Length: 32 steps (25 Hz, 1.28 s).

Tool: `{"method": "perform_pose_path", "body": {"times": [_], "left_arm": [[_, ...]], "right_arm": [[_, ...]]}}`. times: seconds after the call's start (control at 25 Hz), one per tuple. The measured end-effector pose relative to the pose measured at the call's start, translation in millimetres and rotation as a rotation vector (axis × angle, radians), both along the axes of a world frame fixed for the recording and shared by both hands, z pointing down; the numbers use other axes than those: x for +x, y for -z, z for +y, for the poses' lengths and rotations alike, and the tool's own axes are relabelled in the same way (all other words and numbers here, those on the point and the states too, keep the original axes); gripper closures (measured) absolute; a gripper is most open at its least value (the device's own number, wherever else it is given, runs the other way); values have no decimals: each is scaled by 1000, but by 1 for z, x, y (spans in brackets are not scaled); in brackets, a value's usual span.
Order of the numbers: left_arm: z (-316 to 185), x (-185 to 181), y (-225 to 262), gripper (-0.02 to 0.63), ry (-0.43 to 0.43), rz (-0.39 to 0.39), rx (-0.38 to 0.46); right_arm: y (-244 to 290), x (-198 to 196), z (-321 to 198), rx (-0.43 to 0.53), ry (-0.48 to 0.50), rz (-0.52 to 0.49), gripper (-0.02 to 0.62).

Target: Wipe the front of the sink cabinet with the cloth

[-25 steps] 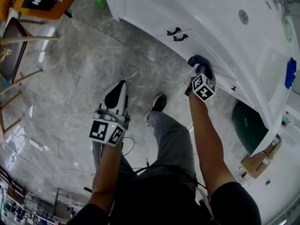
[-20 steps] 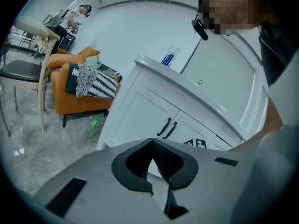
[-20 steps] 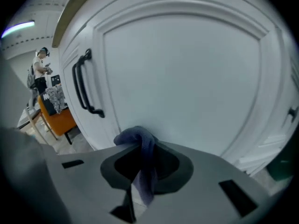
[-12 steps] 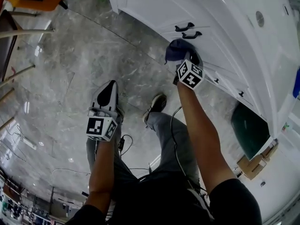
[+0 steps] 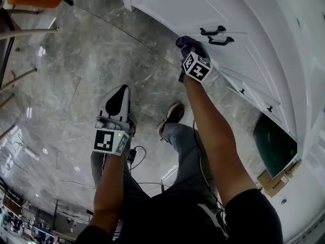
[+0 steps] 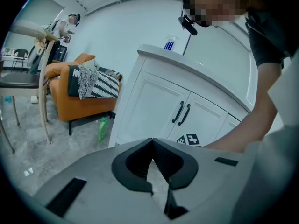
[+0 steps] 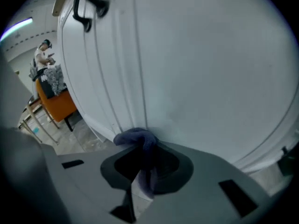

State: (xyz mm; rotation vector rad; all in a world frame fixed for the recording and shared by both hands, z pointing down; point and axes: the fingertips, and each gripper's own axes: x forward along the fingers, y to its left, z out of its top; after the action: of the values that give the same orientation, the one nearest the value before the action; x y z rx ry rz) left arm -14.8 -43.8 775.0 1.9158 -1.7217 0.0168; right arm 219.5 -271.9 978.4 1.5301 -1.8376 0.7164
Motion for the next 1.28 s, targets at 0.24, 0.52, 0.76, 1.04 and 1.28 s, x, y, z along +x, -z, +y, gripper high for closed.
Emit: {"method": "perform_pose_path", "body": {"times": [0.24,0.52,0.76,1.04,1.28], "left_arm": [[-4,-8,-3,603,10,-3,13],[-9,-3,-1,602,9,31,23],[2,5,-20,602,-23,15,-46],[32,35,-2,603,-112,36,-156],[39,25,42,602,-179,-22,-130]], "right_arm": [[-10,31,3,-53,-122,-11,548],[52,173,37,9,-232,128,548],[73,85,15,43,-87,27,549],[164,37,5,71,-129,-170,548],[218,160,32,98,-198,-28,548]]}}
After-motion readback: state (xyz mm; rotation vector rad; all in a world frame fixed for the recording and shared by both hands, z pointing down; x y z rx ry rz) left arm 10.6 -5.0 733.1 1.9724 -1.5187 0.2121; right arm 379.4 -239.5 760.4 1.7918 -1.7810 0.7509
